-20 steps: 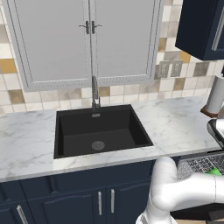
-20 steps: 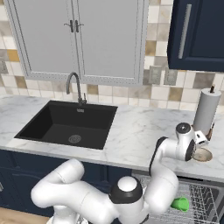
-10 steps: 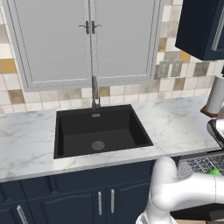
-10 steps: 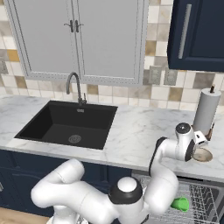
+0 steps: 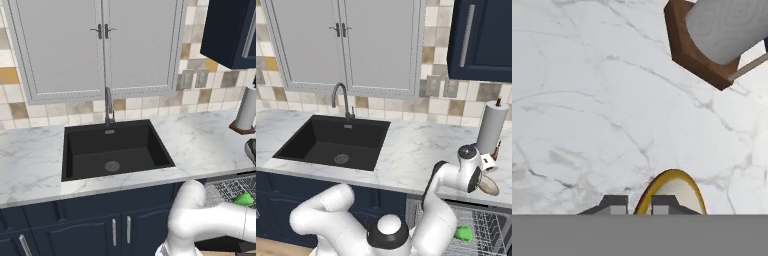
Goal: Pick up the cup and bowl from the counter, place them in the dishwasher, and close the dishwasher door.
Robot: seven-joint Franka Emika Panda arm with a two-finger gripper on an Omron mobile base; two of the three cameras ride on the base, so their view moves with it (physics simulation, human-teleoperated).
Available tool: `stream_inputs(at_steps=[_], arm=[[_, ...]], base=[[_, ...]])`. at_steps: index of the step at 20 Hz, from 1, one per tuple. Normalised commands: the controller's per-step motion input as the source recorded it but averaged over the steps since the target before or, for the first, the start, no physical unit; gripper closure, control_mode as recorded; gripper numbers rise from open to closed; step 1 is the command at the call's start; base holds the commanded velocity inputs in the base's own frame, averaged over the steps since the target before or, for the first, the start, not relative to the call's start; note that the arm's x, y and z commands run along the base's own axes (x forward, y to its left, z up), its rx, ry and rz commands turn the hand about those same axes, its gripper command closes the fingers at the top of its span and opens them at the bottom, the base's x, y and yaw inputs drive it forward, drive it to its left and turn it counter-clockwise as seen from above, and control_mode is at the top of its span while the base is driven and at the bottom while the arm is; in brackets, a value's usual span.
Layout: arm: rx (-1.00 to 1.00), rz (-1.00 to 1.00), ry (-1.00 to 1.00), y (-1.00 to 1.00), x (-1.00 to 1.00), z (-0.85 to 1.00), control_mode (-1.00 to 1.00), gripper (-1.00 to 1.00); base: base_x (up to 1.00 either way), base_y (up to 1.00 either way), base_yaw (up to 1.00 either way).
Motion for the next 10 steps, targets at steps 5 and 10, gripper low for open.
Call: stream_inputs(at_steps=[5, 10], arm=[[-0.07, 0.00, -0.10, 0.06, -0.65, 0.30, -1.00, 1.00], [-0.07, 0.00, -0.12, 0.09, -0.69, 0.34, -1.00, 1.00]], base=[[0.00, 0.00, 0.00], [0.00, 0.00, 0.00]])
